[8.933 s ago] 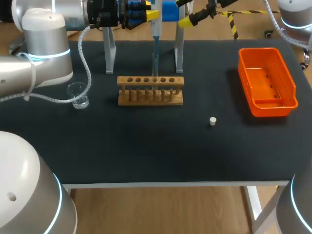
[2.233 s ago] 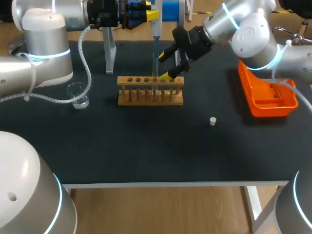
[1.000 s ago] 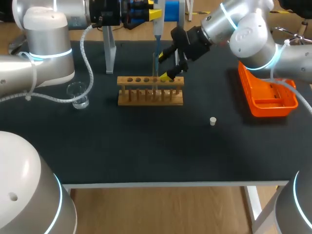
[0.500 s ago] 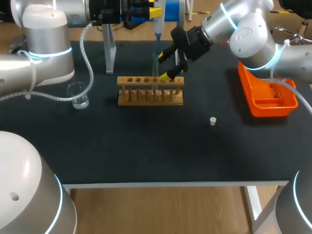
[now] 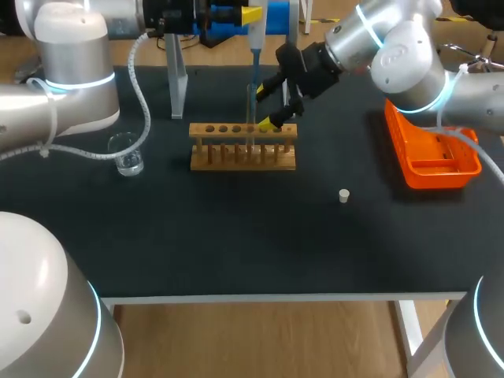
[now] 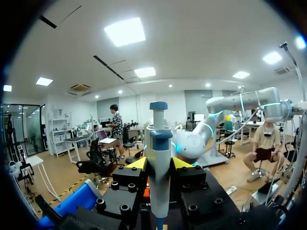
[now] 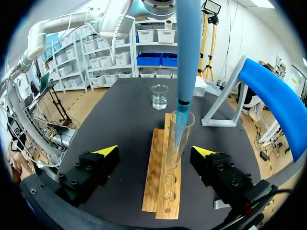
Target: Invert the test tube, pick up the pipette, mount the tip to pipette, aspirate from beaker and dispense into the tube, eject the tip, return the pipette, and cap with the stopper.
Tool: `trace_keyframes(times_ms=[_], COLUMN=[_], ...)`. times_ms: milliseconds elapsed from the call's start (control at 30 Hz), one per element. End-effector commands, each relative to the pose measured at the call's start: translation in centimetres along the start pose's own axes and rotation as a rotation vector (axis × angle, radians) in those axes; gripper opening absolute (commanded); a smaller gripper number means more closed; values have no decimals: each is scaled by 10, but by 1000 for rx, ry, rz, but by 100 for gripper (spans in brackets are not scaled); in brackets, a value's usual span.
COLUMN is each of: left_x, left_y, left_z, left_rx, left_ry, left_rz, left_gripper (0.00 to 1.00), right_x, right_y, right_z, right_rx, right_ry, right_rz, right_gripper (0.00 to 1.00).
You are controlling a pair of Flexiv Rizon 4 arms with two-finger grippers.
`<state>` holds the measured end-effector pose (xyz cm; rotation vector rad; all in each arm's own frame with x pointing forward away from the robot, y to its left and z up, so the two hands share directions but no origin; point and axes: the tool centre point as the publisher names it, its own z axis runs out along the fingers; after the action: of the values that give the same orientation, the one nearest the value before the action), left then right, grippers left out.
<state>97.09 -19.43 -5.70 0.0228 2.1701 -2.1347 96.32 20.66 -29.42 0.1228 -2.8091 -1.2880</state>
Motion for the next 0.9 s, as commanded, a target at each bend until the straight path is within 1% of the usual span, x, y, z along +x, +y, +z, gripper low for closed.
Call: trace_keyframes(times_ms=[33,233,433,900], left_x=[2,3,2,2], left_y=[-3,-7,-12,-23], left_z=[-2,-4,-4,-3], left_rx=[-3,-5,-25,-31], left_ry=[-5,-11,-12,-11], left_rz=[2,7,12,30], left_gripper=[0,0,0,0], right_x=[-1,-1,-1,-1], right_y=[0,0,0,0], right_z=[0,0,0,0], right_rx=[3,3,3,3], right_ry=[3,3,3,3], right_rz=[1,1,1,1], right_gripper=[100,100,100,100])
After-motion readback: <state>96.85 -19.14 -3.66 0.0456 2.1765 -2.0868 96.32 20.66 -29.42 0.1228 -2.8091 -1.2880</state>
